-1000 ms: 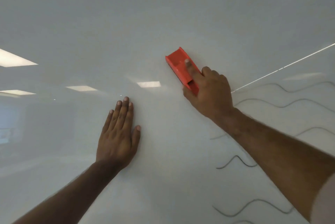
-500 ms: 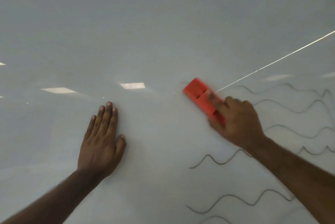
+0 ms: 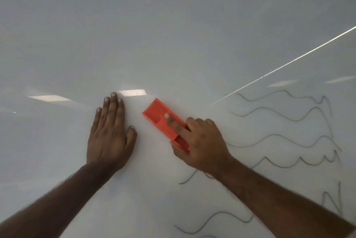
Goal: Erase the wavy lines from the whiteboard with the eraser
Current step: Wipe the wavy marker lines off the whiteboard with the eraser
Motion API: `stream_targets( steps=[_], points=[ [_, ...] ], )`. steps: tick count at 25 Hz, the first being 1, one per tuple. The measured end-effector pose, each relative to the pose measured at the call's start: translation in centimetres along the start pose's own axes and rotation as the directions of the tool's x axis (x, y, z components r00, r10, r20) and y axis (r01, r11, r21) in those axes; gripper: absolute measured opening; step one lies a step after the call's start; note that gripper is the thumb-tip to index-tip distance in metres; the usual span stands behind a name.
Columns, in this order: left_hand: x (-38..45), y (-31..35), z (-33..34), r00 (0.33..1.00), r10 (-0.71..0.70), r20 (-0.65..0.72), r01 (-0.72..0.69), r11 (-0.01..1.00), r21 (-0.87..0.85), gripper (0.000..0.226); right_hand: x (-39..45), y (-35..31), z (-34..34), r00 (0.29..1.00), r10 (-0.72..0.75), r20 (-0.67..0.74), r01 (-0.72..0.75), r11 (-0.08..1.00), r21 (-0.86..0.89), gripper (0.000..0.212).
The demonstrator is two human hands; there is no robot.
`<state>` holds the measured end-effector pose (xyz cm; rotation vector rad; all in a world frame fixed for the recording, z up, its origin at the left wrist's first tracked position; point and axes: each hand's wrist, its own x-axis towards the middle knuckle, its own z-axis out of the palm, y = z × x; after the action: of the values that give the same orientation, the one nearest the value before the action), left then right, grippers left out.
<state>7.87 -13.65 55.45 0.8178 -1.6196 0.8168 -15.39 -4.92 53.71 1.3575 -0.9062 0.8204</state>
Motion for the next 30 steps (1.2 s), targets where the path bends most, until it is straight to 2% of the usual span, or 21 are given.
stream_targets(
  steps=[2, 3, 5, 8, 10, 11, 12, 14, 16, 19, 20, 22, 25, 28, 30],
  points=[
    [0.0, 0.3, 0.1, 1.000, 0.021, -0.005, -0.021, 1.000, 0.018, 0.077, -1.7, 3.1, -0.9, 1.000, -0.012, 0.007, 0.013, 0.999, -0.049, 0.070],
    [-0.1, 0.4, 0.2, 1.000, 0.029, -0.004, -0.029, 0.999, 0.027, 0.076, -2.3, 4.9, -1.4, 0.999, 0.046, -0.024, -0.047, 0.996, -0.078, 0.069],
    [-0.5, 0.8, 0.3, 0.999, 0.038, 0.000, -0.038, 0.998, 0.045, 0.074, -2.8, 8.4, -2.5, 0.960, 0.253, -0.117, -0.268, 0.954, -0.132, 0.069],
    [-1.2, 1.3, 0.7, 0.999, 0.036, -0.006, -0.035, 0.997, 0.065, 0.073, -2.0, 10.1, -3.1, 0.820, 0.543, -0.183, -0.566, 0.817, -0.111, 0.070],
    [-1.5, 1.5, 1.0, 0.999, 0.039, -0.004, -0.039, 0.997, 0.066, 0.072, -1.5, 8.3, -2.5, 0.721, 0.661, -0.208, -0.681, 0.731, -0.039, 0.070],
    [-1.7, 1.7, 1.1, 0.999, 0.038, -0.003, -0.038, 0.997, 0.064, 0.073, -1.7, 6.7, -2.0, 0.716, 0.665, -0.212, -0.683, 0.730, -0.012, 0.071],
    [-1.9, 1.8, 1.2, 0.999, 0.037, -0.002, -0.037, 0.997, 0.064, 0.073, -2.3, 4.6, -1.3, 0.753, 0.627, -0.201, -0.639, 0.769, 0.007, 0.071],
    [-2.4, 2.1, 1.4, 0.999, 0.040, 0.005, -0.041, 0.997, 0.061, 0.073, -5.2, -0.4, 0.0, 0.889, 0.438, -0.133, -0.439, 0.898, 0.029, 0.071],
    [-3.4, 2.6, 1.5, 0.998, 0.057, 0.015, -0.058, 0.997, 0.057, 0.074, -9.5, -4.0, 0.4, 0.972, 0.233, -0.041, -0.231, 0.972, 0.047, 0.073],
    [-5.8, 2.9, 1.7, 0.996, 0.085, 0.037, -0.088, 0.994, 0.063, 0.074, -14.9, -3.1, -0.7, 0.993, 0.097, 0.072, -0.099, 0.995, 0.024, 0.073],
    [-6.6, 2.9, 1.7, 0.994, 0.102, 0.040, -0.104, 0.992, 0.064, 0.073, -15.7, -1.7, -1.3, 0.990, 0.115, 0.078, -0.115, 0.993, -0.004, 0.073],
    [-7.7, 2.6, 1.9, 0.990, 0.137, 0.047, -0.140, 0.987, 0.075, 0.073, -15.8, 2.0, -2.7, 0.967, 0.252, 0.025, -0.249, 0.965, -0.078, 0.070],
    [-8.4, 2.8, 2.2, 0.990, 0.137, 0.039, -0.140, 0.986, 0.087, 0.072, -13.8, 6.1, -3.8, 0.862, 0.499, -0.092, -0.507, 0.852, -0.131, 0.068],
    [-8.5, 3.1, 2.6, 0.993, 0.120, 0.020, -0.122, 0.989, 0.086, 0.071, -11.4, 6.2, -3.4, 0.793, 0.588, -0.161, -0.604, 0.793, -0.080, 0.067],
    [-8.6, 3.1, 2.7, 0.993, 0.121, 0.011, -0.121, 0.989, 0.083, 0.070, -9.9, 5.9, -3.0, 0.737, 0.642, -0.212, -0.649, 0.759, 0.041, 0.059]
  ],
)
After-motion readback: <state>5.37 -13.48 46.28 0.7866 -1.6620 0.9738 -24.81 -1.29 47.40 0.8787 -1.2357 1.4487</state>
